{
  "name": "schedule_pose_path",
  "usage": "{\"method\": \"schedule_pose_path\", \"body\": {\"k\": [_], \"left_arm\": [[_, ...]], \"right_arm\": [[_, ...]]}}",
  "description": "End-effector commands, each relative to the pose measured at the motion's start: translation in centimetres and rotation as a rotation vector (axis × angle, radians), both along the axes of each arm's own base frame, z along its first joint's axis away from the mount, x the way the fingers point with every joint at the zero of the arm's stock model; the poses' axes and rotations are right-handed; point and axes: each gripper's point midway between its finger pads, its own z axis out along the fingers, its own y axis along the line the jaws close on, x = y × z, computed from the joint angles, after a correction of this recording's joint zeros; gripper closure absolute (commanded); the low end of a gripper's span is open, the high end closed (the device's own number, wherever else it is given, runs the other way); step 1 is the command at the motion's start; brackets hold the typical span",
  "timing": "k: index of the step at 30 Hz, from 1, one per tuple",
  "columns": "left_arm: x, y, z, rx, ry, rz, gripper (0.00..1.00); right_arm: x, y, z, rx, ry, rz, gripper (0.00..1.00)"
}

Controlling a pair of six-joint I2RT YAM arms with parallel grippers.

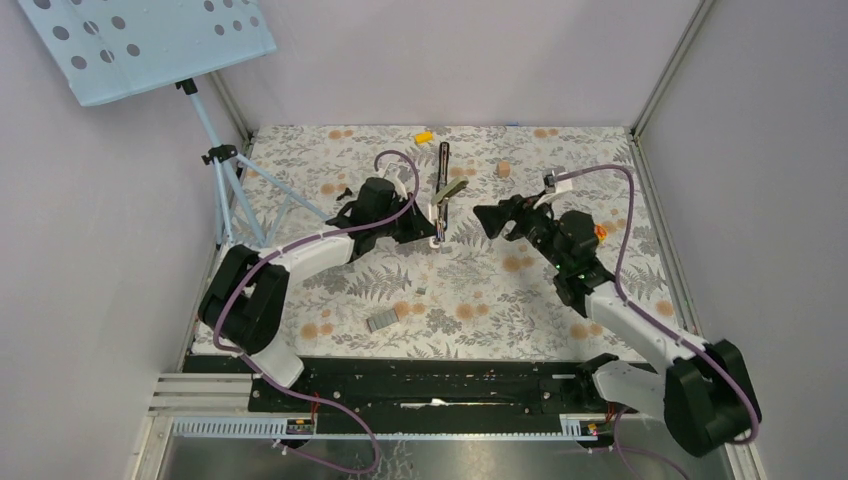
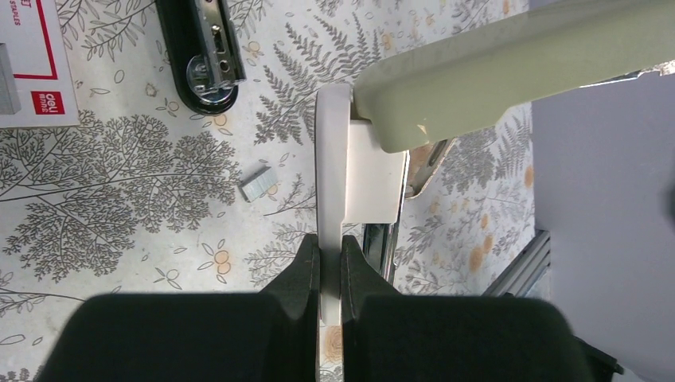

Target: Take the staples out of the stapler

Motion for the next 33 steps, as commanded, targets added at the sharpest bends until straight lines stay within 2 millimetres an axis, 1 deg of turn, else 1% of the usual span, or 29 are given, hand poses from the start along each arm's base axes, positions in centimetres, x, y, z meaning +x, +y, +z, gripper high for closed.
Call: {"method": "schedule_pose_path", "body": {"k": [1, 3, 6, 9, 15, 17, 20, 23, 27, 33], "left_arm": [[0.9, -1.0, 6.1, -0.141, -0.131, 0.02, 1.0], [0.8, -1.1, 6.3, -0.153, -0.127, 0.024, 1.0], [0.5, -1.3, 6.5, -0.16, -0.126, 0.022, 1.0], [0.2, -1.4, 6.5, -0.16, -0.129, 0.02, 1.0], [-0.1, -1.5, 6.0, -0.154, -0.117, 0.016, 1.0], [-0.2, -1.6, 5.8, -0.152, -0.115, 0.011, 1.0], [-0.2, -1.9, 6.0, -0.155, -0.12, 0.004, 1.0], [-0.3, -1.9, 6.1, -0.154, -0.122, 0.002, 1.0], [-0.4, -2.1, 5.8, -0.153, -0.114, -0.005, 1.0], [-0.5, -2.2, 5.6, -0.149, -0.112, -0.011, 1.0]], "right_arm": [[2.1, 1.6, -0.4, 0.314, 0.221, -0.067, 0.17], [2.7, 2.8, -0.7, 0.338, 0.229, -0.065, 0.18], [3.4, 4.9, -1.4, 0.315, 0.246, -0.034, 0.19], [3.9, 6.2, -1.5, 0.322, 0.24, -0.011, 0.2], [4.3, 7.6, -1.4, 0.313, 0.212, 0.024, 0.25], [4.5, 8.1, -1.9, 0.286, 0.218, 0.03, 0.27], [4.9, 8.5, -3.4, 0.241, 0.25, 0.019, 0.3], [5.1, 8.8, -4.3, 0.219, 0.262, 0.016, 0.33], [5.3, 9.3, -5.0, 0.201, 0.27, 0.025, 0.39], [5.5, 10.0, -5.7, 0.186, 0.279, 0.045, 0.46]]}}
